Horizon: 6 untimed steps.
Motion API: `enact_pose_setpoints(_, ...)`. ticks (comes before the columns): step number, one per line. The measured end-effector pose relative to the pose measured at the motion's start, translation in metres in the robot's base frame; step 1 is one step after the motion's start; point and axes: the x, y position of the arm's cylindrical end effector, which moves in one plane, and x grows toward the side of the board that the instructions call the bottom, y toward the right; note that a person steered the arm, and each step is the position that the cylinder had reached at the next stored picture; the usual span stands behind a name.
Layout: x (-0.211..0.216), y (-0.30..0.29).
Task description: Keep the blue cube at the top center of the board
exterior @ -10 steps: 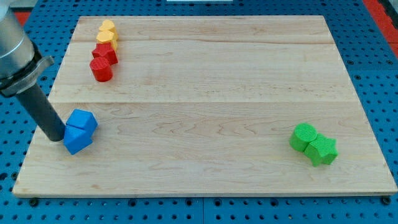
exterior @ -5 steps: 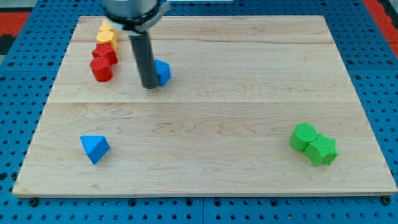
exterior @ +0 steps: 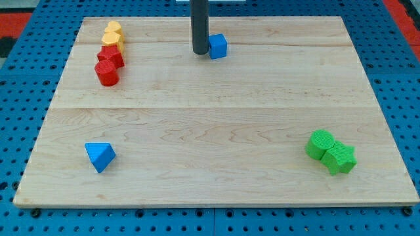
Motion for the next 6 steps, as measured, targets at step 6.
enact_pose_setpoints(6,-0.023,-0.021)
